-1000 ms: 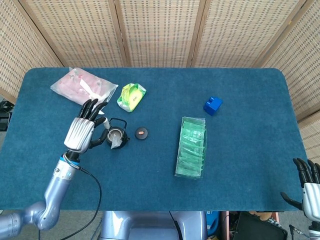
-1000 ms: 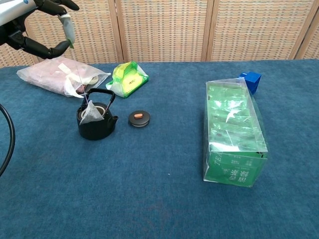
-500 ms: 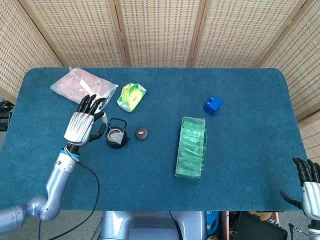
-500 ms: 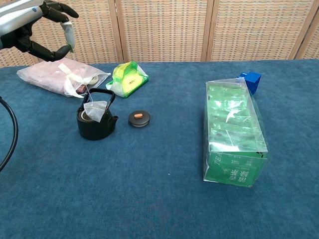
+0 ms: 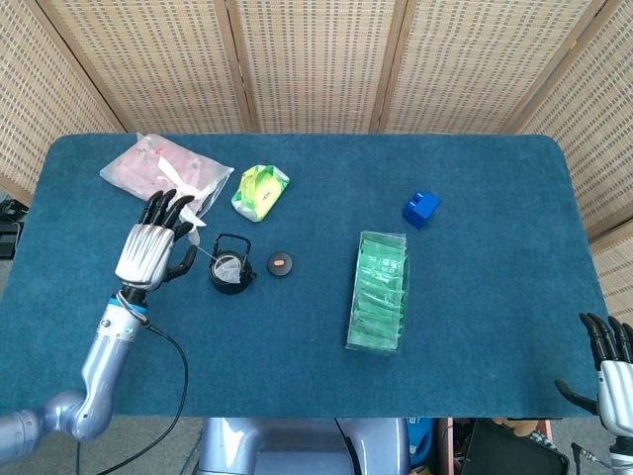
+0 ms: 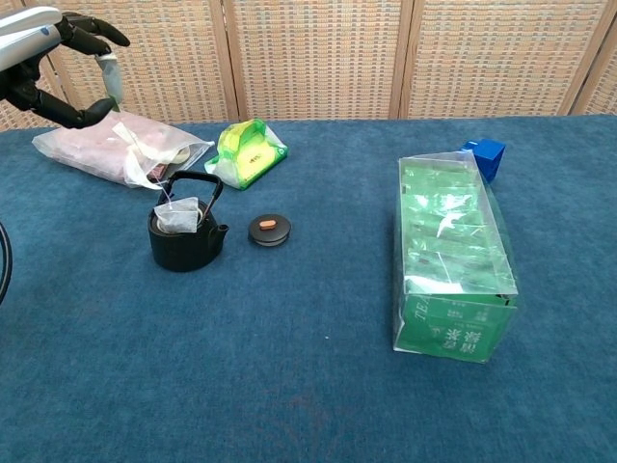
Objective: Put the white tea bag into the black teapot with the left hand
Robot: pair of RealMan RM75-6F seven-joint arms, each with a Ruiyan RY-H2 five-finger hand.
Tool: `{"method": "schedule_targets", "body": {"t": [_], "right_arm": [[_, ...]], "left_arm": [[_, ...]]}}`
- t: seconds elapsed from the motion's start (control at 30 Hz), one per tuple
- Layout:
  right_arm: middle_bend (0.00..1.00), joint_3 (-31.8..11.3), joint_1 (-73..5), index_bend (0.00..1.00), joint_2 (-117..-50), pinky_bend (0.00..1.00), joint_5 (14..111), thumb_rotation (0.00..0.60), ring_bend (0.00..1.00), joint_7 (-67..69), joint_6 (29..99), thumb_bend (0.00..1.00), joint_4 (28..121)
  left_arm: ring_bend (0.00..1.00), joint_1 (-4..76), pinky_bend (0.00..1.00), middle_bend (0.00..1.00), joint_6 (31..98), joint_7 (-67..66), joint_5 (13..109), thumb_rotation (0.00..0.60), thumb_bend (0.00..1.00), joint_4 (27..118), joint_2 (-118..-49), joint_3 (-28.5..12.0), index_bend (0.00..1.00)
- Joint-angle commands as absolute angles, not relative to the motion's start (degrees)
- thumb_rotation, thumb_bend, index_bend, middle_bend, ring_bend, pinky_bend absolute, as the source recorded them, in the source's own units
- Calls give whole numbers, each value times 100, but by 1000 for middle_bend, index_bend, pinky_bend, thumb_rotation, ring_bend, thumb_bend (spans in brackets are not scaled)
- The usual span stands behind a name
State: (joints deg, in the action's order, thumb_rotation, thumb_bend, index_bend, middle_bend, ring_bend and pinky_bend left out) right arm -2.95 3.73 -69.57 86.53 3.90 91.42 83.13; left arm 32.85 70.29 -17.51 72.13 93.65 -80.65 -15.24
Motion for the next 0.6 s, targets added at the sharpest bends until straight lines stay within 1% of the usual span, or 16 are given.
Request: {"method": "schedule_targets", "body": {"t": [0.03, 0.17, 0.6], "right_arm": [[182, -294, 375, 115, -6958, 100, 8657, 600, 34, 389, 9147, 123, 8315], [182, -289, 384, 115, -6958, 100, 8662, 600, 34, 387, 9159, 123, 8317], [182, -283, 401, 115, -6944, 100, 8679, 600, 34, 366, 9191, 122, 8340]], "left_arm": [[0, 3230, 0, 146, 7042, -1741, 7279, 600, 487, 9434, -8003, -1420, 596], [0, 3154, 0, 147, 7097, -1743, 7349, 600, 487, 9485, -7974, -1298, 596], [0, 2718, 0, 142, 7008, -2006, 7373, 600, 487, 9923, -7713, -507, 596]]}}
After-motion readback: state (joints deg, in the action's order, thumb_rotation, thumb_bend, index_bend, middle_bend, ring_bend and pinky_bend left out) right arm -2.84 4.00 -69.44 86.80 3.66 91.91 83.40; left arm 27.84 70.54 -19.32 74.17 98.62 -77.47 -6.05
